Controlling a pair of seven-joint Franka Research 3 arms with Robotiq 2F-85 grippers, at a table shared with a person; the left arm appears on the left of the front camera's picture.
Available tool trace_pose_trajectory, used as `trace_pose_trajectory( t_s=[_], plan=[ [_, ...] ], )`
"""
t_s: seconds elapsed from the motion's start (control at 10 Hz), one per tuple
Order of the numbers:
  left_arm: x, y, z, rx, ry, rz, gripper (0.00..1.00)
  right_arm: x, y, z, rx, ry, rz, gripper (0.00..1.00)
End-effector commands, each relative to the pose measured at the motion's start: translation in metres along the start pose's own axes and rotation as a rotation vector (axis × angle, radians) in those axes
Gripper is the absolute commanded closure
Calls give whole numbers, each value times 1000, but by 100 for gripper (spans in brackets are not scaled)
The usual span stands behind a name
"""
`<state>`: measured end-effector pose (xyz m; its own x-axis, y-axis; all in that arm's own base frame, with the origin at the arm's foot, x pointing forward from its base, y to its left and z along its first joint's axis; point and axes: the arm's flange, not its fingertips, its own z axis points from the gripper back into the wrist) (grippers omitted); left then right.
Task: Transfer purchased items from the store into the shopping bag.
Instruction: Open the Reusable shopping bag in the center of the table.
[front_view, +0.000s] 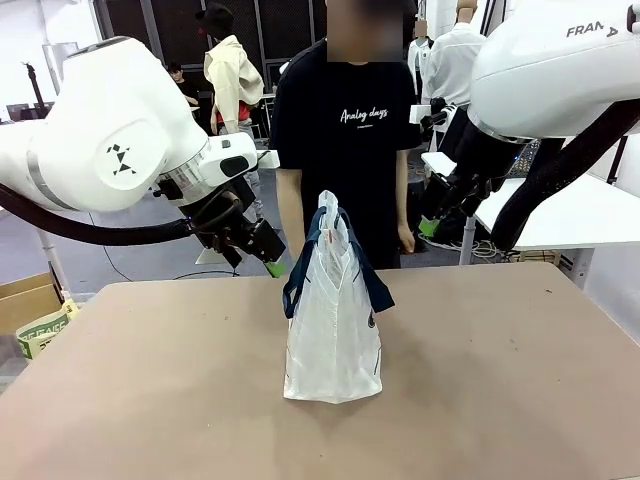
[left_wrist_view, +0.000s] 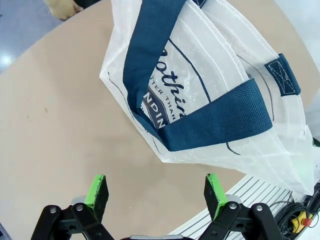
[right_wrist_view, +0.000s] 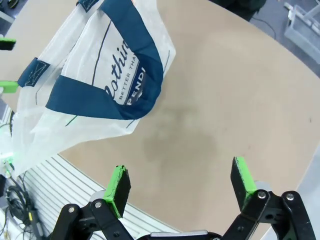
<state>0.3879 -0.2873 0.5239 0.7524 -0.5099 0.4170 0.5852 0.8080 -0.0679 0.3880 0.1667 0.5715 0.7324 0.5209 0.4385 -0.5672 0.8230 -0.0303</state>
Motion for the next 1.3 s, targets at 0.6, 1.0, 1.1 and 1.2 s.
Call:
trace_pose_trajectory(
  t_s=[0.6,1.0,1.1,1.2],
  plan=[
    [63,-15,43,-51,112,210,0,91,11,-11,92,36,-169,0],
    [90,-24,31,-223,134,362,0,160,7,-53,121,74,-227,0],
    [77,-22,42,-120,147,287,0,129,8,-35,110,34,-208,0],
    [77,-22,42,-120,147,287,0,129,8,-35,110,34,-208,0]
  ],
)
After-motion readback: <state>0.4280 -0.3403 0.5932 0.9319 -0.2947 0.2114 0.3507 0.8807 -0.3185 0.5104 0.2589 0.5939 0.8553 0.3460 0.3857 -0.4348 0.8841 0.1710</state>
